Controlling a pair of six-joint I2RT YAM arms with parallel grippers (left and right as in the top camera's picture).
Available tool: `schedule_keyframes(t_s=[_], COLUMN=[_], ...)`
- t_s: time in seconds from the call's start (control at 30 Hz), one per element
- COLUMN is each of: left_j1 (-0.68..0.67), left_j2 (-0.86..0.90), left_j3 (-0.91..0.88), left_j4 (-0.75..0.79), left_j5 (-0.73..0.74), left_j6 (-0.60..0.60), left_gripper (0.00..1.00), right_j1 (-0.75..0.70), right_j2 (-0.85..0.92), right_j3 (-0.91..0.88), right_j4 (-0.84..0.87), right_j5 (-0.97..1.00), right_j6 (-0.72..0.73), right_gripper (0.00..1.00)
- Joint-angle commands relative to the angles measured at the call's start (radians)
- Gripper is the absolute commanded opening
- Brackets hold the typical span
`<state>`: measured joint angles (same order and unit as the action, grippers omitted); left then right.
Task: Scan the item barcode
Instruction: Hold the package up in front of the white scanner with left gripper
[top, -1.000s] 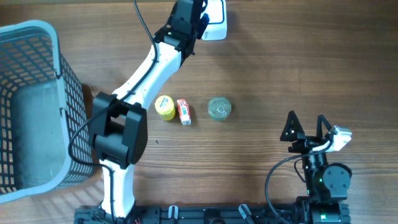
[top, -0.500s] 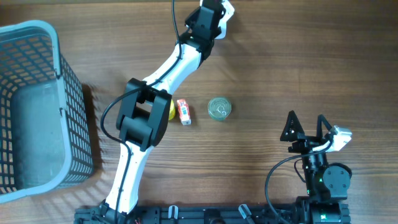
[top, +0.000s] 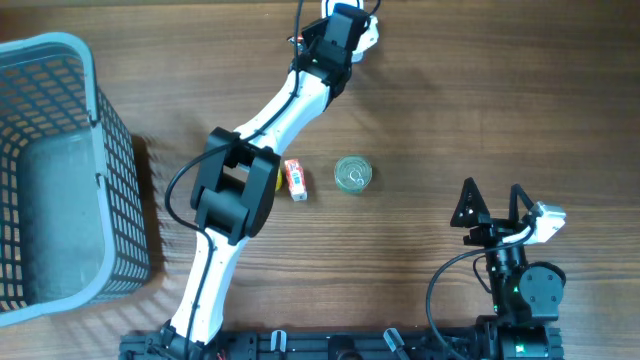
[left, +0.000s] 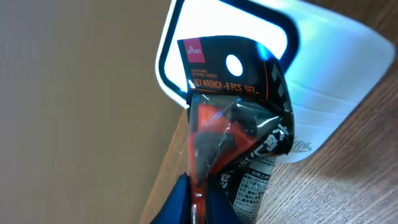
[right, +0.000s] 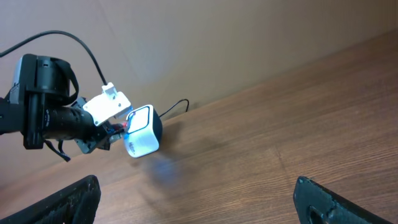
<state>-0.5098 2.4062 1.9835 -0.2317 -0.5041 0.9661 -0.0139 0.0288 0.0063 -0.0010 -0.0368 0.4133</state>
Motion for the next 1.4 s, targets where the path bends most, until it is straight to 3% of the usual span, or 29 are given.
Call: schedule_keyframes(t_s=[0.0, 0.33, 1.37], left_j1=[-0.015, -0.01, 0.028], left_j2=[0.012, 0.012, 0.074], left_j3=[0.026, 0.026, 0.026], left_j4=[0.006, -0.058, 0.125], left_j5=[-0.018, -0.03, -0.079], left_j6=[0.11, 0.156, 0.29], left_gripper=[0.04, 0.04, 0.04], right_j1=[0.003, 0.003, 0.003], right_j2=[-0.005, -0.005, -0.005], right_j3=[-0.001, -0.001, -0.001], right_j4=[0.002, 0.002, 0.002], right_j5=[-0.01, -0.01, -0.01], right_j6=[-0.019, -0.019, -0.018], right_gripper=[1.0, 1.0, 1.0])
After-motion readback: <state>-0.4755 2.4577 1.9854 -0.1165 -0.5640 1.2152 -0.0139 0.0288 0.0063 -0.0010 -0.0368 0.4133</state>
